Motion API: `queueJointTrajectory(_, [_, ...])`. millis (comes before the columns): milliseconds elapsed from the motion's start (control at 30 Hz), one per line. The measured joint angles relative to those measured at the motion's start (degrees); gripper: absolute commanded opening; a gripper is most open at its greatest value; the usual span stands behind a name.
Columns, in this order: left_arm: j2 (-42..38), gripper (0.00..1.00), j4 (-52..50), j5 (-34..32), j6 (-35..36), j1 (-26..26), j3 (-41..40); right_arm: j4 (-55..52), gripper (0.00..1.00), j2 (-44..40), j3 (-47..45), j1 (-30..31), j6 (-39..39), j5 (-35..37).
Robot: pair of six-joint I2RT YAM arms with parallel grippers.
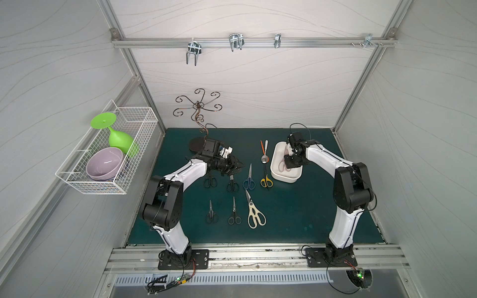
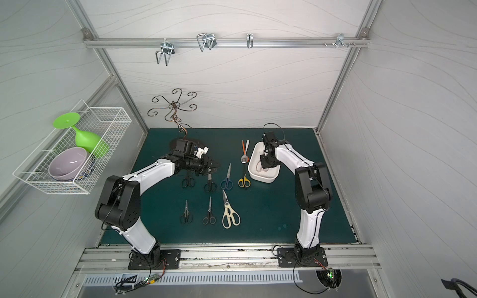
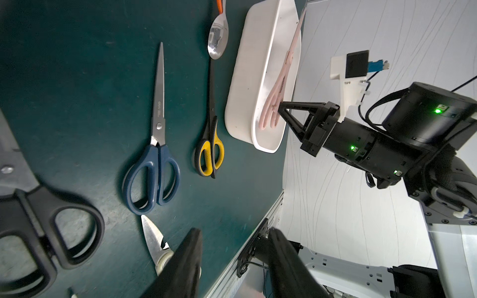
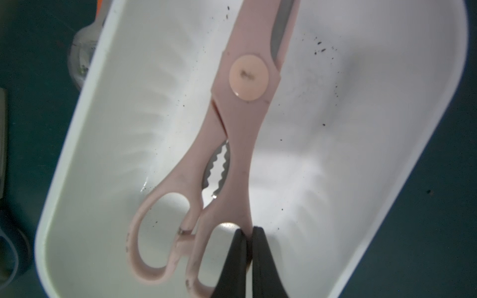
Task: Take the scissors out of the storage box
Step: Pick up the scissors from the storage box.
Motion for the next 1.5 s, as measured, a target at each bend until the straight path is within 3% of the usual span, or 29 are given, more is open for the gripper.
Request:
queueJointTrajectory(367, [4.3,0.45,-1.7,3.1,2.6,-3.6,5.9,-3.2,0.00,-8.5,1.1,0.0,-0.2,-1.4])
queueJointTrajectory(600, [4.4,0.44,-2.8,6.2,4.1,-6.4,8.9,-5.3,0.01,-14.6,0.5,4.4,0.3,-4.1])
queueJointTrajectory(1000, [4.2,0.42,-4.4,10.6,6.3,-10.7,9.2,-7.5,0.01,-15.5,-2.8,13.9,2.8,-9.0])
queueJointTrajectory(1267, [4.2,0.39,-4.4,10.6,6.2,-12.1,8.3,-7.5,0.01,-15.8,-2.8,14.9,4.3,-10.9])
queueJointTrajectory(1500, [4.2,0.29,-3.3,10.5,5.1,-12.3,8.3,-7.4,0.01,-17.2,-3.1,14.9,4.7,-12.3])
